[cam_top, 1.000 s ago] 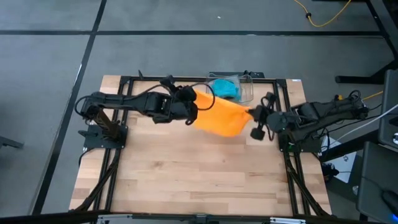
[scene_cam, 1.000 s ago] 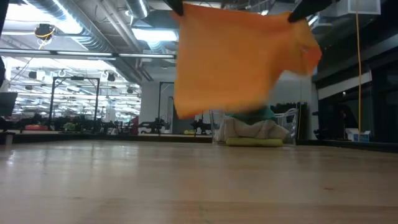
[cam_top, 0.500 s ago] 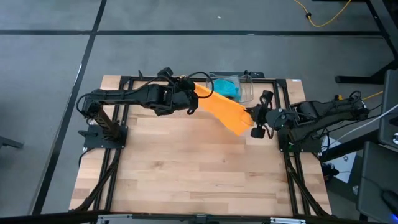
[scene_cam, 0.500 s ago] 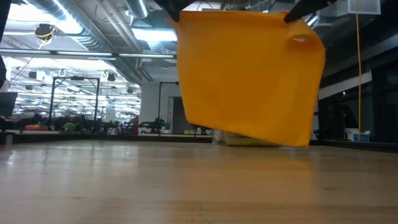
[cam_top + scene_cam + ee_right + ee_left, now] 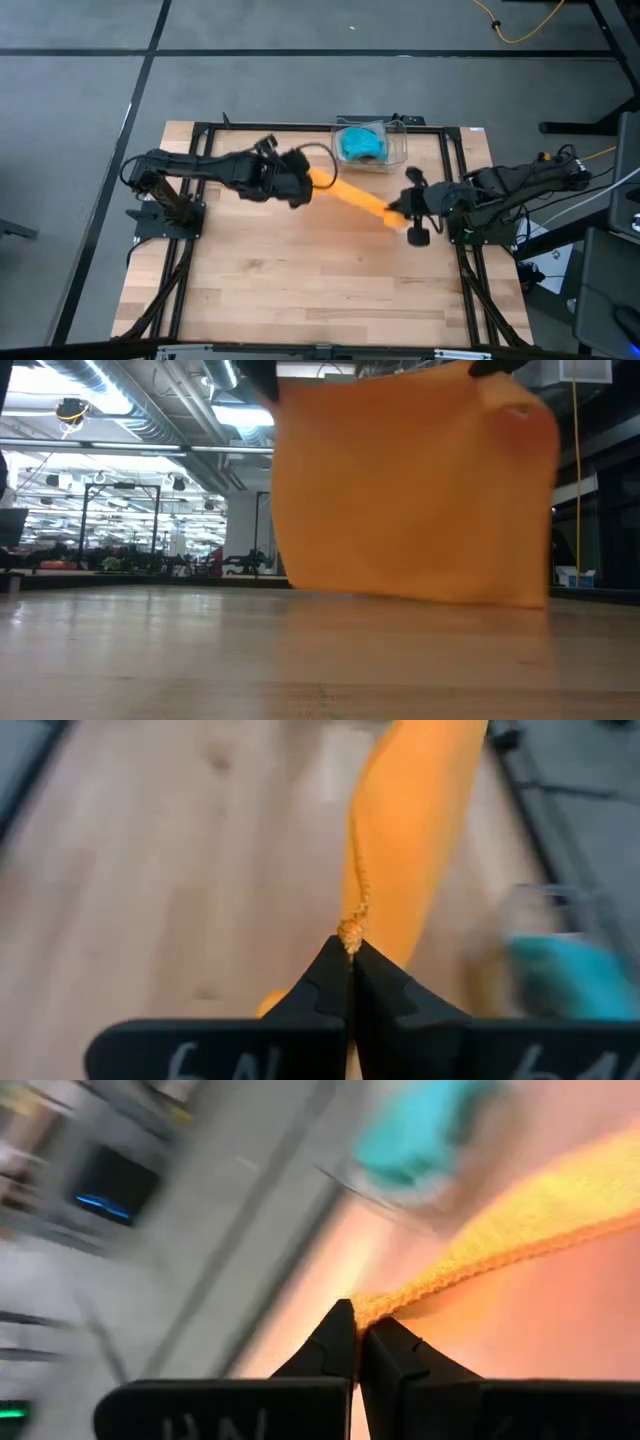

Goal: Fold microfiber towels
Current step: Fold the yellow microfiber towel

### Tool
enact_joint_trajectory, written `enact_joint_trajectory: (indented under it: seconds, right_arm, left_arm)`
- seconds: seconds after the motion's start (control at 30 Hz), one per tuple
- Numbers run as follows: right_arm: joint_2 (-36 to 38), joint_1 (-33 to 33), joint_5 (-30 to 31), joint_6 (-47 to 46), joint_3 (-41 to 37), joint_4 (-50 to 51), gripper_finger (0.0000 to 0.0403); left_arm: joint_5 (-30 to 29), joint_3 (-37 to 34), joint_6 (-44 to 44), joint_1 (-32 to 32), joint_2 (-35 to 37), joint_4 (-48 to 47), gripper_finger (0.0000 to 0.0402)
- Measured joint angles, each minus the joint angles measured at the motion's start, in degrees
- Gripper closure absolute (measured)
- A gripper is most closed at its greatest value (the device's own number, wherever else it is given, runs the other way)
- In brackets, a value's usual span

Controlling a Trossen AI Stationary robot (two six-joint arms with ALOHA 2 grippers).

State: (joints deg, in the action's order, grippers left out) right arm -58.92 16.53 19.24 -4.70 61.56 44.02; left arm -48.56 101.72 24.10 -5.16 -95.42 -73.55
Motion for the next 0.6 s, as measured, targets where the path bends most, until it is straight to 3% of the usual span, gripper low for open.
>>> enact_joint_trajectory:
  seconds: [0.3,0.6]
  right_arm:
    - [-12.95,7.5,-8.82,-11.68,0.0,-6.51,0.0401]
    - [-27.2,13.75,-20.08,-13.25,0.0,-24.4,0.0401]
  left_arm:
    - [18.03,-11.36,11.8,-9.99,-0.07,-1.66,0.0401]
    - [24.67,-20.87,23.71,-19.65,-0.09,3.59,0.0401]
